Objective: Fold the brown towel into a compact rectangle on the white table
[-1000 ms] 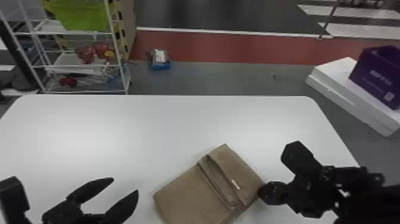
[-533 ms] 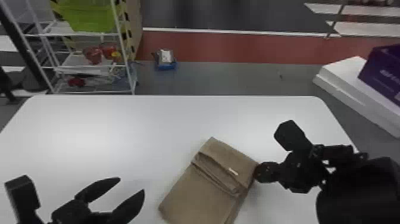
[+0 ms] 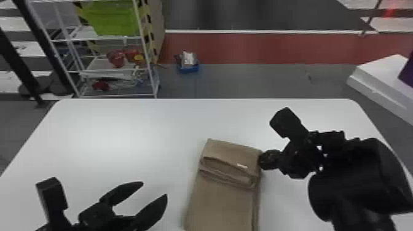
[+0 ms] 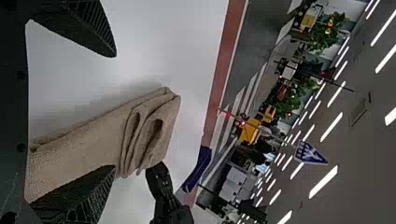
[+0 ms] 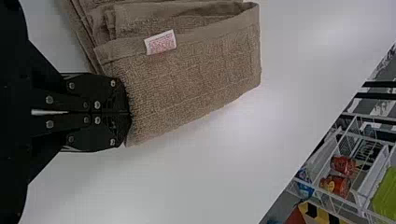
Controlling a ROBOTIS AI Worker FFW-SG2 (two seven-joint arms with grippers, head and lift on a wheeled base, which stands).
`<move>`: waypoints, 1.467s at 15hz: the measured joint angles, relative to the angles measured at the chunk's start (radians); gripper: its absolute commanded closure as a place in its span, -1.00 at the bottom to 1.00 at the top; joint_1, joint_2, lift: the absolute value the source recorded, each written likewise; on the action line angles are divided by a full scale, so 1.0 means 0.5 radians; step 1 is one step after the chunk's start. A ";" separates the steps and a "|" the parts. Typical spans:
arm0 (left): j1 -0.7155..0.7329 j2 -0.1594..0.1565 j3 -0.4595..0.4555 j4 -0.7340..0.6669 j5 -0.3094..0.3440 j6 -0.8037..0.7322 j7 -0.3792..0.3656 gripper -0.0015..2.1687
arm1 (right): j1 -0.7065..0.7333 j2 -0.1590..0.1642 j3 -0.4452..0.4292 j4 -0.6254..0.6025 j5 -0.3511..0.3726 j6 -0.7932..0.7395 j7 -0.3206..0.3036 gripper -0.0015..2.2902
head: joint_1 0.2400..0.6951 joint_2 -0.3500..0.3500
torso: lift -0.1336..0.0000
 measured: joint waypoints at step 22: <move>-0.005 0.000 0.093 0.026 0.072 -0.006 -0.063 -0.97 | 0.187 -0.251 0.343 -0.504 0.344 -0.329 0.184 -0.93 | 1.00 0.34 | -0.84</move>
